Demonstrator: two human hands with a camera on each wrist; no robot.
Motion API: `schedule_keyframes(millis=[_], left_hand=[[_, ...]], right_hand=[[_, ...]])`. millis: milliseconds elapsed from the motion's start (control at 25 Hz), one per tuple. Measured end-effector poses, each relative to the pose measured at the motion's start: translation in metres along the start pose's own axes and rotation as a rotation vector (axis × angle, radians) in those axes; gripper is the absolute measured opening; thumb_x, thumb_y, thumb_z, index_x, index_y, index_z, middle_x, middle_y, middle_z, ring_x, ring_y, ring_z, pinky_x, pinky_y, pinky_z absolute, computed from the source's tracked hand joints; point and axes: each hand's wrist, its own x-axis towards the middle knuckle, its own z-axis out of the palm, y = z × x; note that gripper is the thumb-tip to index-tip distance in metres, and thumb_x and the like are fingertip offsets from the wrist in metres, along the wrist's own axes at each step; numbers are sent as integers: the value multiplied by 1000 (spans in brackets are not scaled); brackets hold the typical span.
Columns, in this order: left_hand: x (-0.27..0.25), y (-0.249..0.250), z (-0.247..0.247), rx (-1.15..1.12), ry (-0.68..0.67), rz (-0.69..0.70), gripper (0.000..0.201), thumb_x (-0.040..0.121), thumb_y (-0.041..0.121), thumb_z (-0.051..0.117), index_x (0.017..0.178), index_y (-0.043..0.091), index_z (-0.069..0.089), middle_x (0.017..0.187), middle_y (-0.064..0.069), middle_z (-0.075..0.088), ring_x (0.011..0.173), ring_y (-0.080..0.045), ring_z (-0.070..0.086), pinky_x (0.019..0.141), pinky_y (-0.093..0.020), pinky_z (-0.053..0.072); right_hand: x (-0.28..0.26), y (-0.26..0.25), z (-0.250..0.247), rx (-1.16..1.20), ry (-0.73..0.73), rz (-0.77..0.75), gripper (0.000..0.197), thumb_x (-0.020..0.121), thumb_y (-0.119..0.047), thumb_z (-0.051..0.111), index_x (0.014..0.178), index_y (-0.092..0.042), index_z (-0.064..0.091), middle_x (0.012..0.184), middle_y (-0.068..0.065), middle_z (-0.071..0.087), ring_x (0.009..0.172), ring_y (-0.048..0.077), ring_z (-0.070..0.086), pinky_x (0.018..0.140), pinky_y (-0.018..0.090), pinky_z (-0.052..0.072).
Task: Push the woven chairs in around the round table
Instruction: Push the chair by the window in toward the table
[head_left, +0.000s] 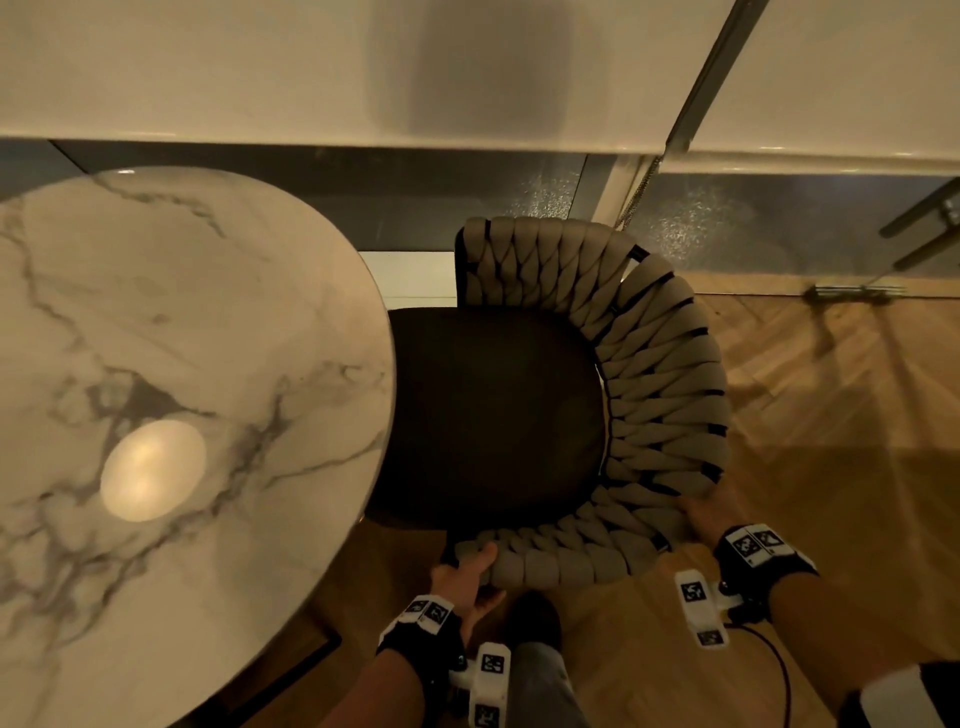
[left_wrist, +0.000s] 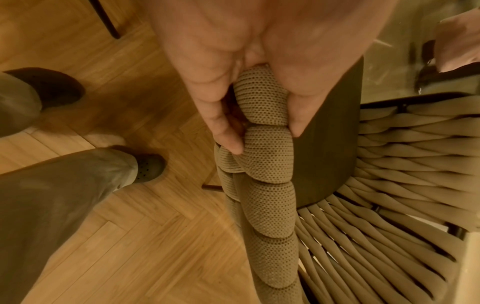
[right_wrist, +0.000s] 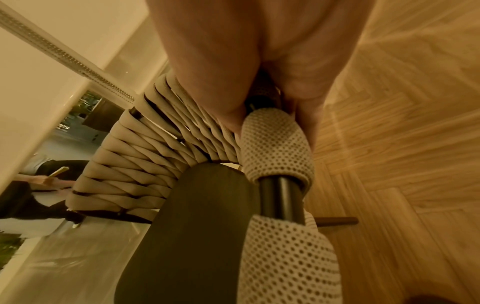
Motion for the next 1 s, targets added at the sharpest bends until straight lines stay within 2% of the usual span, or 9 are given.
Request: schedule_keyframes(millis=[200,280,400,520,600,680,840,920,1000], left_hand=[[-2,-2,-1,35,-4,-22,61,79,20,78,129,9,44,122,-21,58,103,-38,62,71,-43,60],[-12,1,-8,107,5,-37,43,89,20,68,123,4,48,106,-19,62,88,-32,64,68,-43,57],[-34,4,-42,325,23,10,16,98,20,52,108,9,57,81,-13,63,67,-24,59,62,-35,50],[-69,2,-110,463,84,138,10,98,19,51,100,12,58,76,-10,62,61,-20,57,54,-27,46],[-90,1,-164,551,113,235,14,97,19,54,100,8,61,72,-8,63,58,-19,56,50,-27,45],[-104,-1,-212,692,152,347,20,93,24,58,101,8,66,72,-4,68,64,-20,62,58,-35,52],[-147,-12,-306,1011,160,504,8,93,29,57,88,31,62,89,3,70,88,-18,70,77,-30,56],[-169,-25,-344,1012,141,521,12,93,27,57,84,31,63,86,3,70,89,-19,69,82,-34,57],[-190,-39,-371,979,140,525,13,94,25,56,85,29,65,82,1,70,82,-18,66,75,-34,56]], right_hand=[[6,8,2,-56,-26,51,9,96,-15,53,100,-16,62,101,14,65,92,33,61,84,54,55],[-1,8,3,-39,2,141,6,94,-17,56,89,-18,58,89,13,62,91,40,60,83,63,54],[-29,5,4,43,43,264,23,88,-13,56,109,-2,56,99,30,62,92,52,61,75,69,55],[-84,-19,14,16,13,171,26,89,-12,54,114,-10,61,105,19,67,91,41,63,77,50,59],[-131,-32,30,-96,-5,61,15,93,-5,52,96,-10,65,85,14,65,71,28,61,63,37,56],[-178,-41,56,-79,-88,20,16,95,-6,50,96,-9,66,80,9,61,63,21,55,56,30,54],[-297,-64,128,-113,-251,-60,15,96,-15,53,105,-23,62,95,-4,60,71,7,52,58,21,41],[-352,-75,161,-94,-303,-117,14,95,-13,56,105,-18,63,102,-1,64,81,8,57,63,20,44],[-392,-79,187,-54,-339,-115,14,92,-12,59,104,-17,64,102,4,67,85,13,63,66,23,50]])
